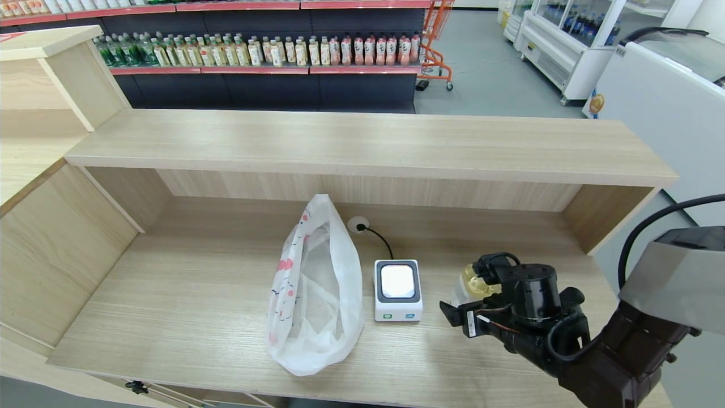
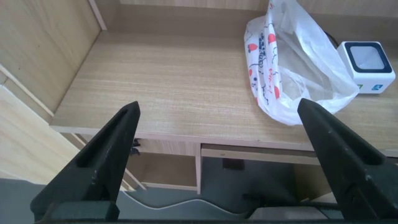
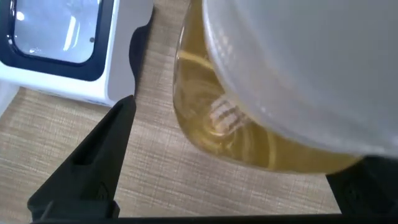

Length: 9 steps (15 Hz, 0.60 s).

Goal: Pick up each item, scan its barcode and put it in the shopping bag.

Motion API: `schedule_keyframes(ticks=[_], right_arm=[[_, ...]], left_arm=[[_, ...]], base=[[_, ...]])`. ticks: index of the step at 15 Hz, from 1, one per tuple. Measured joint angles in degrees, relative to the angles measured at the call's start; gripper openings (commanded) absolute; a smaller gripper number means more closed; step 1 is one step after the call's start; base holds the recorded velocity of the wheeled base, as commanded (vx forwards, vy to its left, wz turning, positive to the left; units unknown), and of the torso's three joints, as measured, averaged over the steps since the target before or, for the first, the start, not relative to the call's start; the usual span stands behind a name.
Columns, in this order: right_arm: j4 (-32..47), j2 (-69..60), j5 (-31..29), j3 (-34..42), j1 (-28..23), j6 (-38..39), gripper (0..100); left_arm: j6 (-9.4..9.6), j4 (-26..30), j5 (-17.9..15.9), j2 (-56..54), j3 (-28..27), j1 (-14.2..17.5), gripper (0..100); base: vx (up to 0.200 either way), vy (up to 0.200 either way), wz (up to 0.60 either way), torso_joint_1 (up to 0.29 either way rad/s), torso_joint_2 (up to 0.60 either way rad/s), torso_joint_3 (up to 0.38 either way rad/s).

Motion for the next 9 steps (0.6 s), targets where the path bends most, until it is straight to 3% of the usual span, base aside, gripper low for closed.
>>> schedule_keyframes(ticks=[9], right_arm=[[-4.92, 3.08, 0.71, -2.23, -3.04, -8.01, 100]], left_arm=[[0.00, 0.00, 0.00, 0.00, 0.00, -0.02, 100]], base=[[0.000, 0.000, 0.00, 0.000, 0.00, 0.000]])
